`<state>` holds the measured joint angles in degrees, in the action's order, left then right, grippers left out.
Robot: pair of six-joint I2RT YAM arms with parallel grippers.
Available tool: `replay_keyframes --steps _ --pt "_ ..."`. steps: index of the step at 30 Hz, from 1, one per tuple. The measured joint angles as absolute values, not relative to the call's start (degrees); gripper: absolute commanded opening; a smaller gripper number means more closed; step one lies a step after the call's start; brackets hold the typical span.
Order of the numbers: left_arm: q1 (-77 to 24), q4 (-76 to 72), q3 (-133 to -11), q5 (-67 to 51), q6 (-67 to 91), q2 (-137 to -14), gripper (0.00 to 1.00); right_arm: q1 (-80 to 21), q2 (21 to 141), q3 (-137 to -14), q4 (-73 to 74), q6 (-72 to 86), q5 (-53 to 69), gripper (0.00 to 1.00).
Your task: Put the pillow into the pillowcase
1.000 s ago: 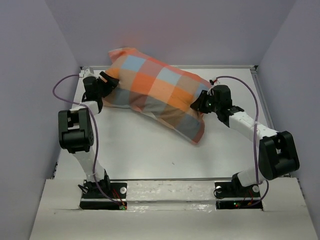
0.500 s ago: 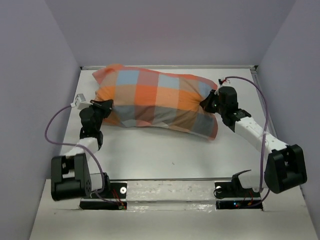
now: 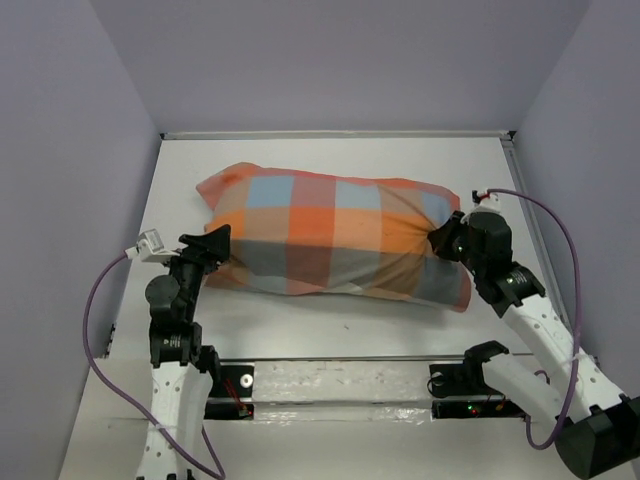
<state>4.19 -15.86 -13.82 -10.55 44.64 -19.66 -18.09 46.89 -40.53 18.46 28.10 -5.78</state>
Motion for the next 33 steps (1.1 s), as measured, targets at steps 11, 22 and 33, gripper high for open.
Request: replay_keyframes --steps 11,22,33 --pt "3.7 -1.5 -34.6 -18.9 35.0 -19.8 0.99 -18.0 43.3 -45.9 26.8 28.2 -9.2 1.0" --pt "0.9 -2.1 -54.5 -32.9 28.5 -19.2 0.99 -18.0 26.2 -65.0 28.1 26.7 -0.9 1.0" --pt "-1.2 -2.2 -52.6 -37.0 27.5 -17.7 0.99 -18.0 17.3 -63.7 28.6 25.6 -2.9 1.0"
